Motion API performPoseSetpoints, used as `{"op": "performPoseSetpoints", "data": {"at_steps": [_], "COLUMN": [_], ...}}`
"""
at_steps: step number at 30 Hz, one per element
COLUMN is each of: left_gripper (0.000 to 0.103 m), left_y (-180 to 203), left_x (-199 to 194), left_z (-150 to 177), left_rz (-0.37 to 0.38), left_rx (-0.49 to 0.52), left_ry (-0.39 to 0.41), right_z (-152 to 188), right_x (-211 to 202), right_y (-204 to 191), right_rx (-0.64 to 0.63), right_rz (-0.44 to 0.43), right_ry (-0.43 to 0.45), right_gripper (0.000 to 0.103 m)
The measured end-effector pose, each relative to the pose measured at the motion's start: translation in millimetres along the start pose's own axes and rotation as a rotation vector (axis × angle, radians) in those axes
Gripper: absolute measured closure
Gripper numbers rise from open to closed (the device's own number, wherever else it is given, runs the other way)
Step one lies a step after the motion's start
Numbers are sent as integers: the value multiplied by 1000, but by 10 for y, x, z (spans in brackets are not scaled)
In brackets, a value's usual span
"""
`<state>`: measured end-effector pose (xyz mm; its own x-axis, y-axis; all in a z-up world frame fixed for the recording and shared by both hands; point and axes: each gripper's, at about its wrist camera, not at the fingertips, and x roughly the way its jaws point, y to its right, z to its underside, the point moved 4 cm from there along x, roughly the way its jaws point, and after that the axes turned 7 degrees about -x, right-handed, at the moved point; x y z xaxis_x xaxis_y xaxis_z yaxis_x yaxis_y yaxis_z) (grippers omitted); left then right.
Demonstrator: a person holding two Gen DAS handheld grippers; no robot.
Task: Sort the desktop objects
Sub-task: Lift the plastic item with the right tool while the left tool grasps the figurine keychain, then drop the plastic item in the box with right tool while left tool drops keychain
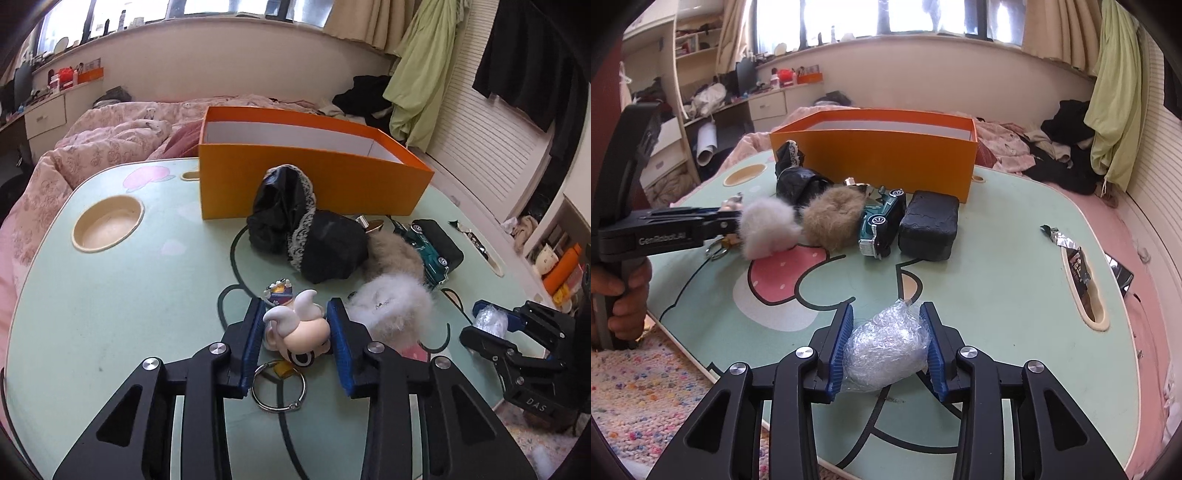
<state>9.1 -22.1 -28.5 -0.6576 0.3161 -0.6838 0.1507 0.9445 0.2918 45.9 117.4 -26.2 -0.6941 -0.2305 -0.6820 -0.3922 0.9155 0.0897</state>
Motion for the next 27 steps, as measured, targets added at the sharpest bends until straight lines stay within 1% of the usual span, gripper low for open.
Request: {"op": "performPoseSetpoints", "data": {"at_steps": [3, 5, 7, 10, 14, 19, 22, 27], "left_gripper": [67, 67, 67, 67, 67, 67, 67, 67], "left_y": [-21, 4, 45, 134, 168, 199, 224, 272], "left_x": [-108, -146, -215, -359, -460, -591, -699, -767], "left_z": [75, 99, 86, 24, -83, -189, -286, -475], "left_rz": [-20, -23, -1, 34, 72, 104, 151, 141], "left_rx": [31, 49, 54, 62, 43, 33, 22, 52], "left_ry": [30, 36, 62, 105, 137, 170, 201, 231], "right_z": [3, 4, 5, 9, 1, -48, -113, -332], "right_x": [2, 2, -7, -26, -66, -98, -126, -174], "right_y": [5, 3, 6, 17, 23, 46, 41, 78], "right_rx": [0, 0, -2, -1, -6, 6, 12, 11], "right_rz": [0, 2, 7, 21, 21, 5, -8, -23], "right_ry": [-1, -1, 2, 6, 22, 36, 50, 94], "right_gripper": [67, 67, 70, 71, 71, 71, 71, 71]}}
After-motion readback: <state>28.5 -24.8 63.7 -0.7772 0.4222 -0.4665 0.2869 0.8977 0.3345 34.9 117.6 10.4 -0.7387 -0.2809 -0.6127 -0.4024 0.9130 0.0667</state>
